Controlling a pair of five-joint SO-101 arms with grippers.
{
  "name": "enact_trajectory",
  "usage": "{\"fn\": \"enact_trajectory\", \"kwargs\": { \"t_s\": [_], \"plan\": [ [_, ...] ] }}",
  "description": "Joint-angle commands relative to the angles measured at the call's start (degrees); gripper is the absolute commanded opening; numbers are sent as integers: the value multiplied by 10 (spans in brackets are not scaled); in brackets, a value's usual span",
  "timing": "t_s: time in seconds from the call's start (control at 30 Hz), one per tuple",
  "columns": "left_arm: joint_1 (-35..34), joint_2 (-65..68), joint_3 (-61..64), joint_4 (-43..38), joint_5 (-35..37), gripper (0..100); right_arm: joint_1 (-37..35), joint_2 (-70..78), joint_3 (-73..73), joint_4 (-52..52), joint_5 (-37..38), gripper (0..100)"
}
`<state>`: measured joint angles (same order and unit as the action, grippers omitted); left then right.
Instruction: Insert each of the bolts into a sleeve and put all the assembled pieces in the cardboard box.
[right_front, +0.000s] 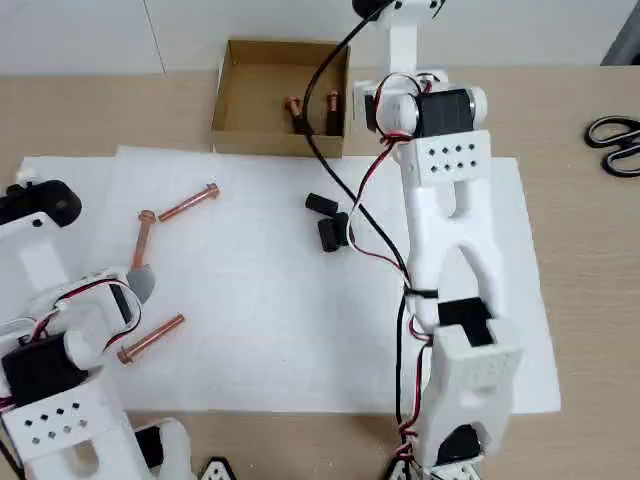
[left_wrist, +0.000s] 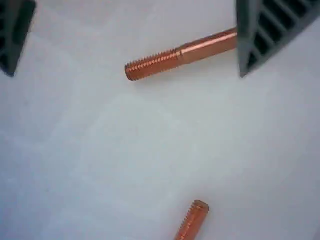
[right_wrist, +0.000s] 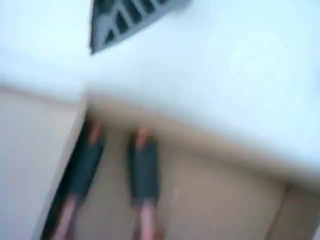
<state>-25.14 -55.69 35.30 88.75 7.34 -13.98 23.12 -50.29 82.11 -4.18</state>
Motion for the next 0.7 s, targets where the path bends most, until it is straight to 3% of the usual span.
{"fn": "enact_trajectory", "kwargs": {
  "t_s": [0.0, 0.67],
  "plan": [
    [1, -6, -1, 3, -2, 269, -14, -54, -23, 104, 4, 266],
    [1, -6, 0, 3, -2, 269, -51, 160, 24, 113, 4, 266]
  ]
}}
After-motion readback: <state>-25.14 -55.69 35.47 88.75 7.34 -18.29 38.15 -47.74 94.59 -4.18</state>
